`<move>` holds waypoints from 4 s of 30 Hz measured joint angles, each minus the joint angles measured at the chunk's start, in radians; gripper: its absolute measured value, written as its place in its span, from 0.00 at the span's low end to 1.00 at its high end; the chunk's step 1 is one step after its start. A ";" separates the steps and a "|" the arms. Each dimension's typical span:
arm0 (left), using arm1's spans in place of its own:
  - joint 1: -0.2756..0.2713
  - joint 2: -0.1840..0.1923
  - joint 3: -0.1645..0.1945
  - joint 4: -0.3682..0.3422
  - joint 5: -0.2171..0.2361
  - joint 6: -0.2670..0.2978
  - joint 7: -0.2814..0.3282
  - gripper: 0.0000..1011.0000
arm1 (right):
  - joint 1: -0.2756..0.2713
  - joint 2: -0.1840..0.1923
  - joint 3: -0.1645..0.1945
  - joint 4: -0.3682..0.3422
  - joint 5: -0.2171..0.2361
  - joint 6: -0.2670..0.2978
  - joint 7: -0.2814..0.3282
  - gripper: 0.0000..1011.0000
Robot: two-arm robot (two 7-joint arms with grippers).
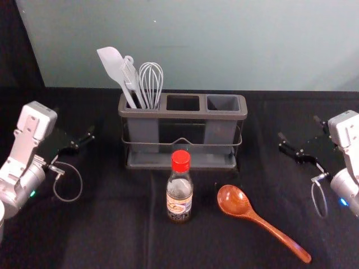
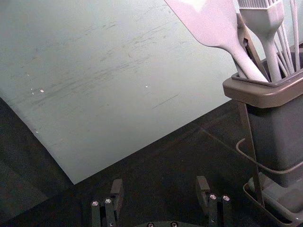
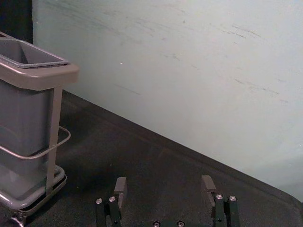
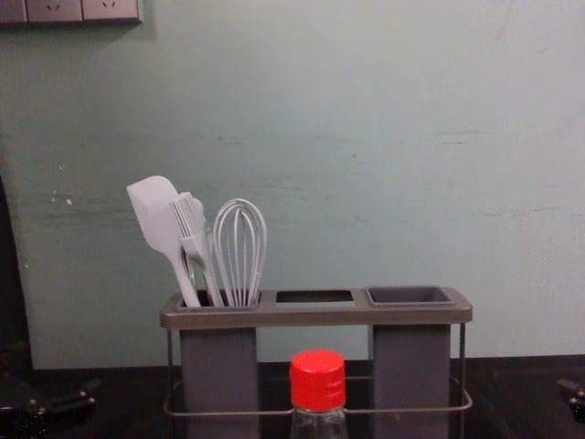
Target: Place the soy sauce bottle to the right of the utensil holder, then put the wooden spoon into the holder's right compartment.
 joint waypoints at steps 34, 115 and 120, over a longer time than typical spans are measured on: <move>0.000 0.000 0.000 0.000 0.000 0.000 0.000 0.99 | -0.228 0.117 0.163 -0.241 0.267 -0.079 0.270 0.99; 0.000 0.000 0.000 0.000 0.000 0.000 0.000 0.99 | 0.079 -0.086 -0.121 -0.172 0.279 0.139 0.666 0.83; 0.000 0.000 0.000 0.000 0.000 0.000 0.000 0.99 | 0.079 -0.085 -0.120 -0.173 0.279 0.139 0.667 0.69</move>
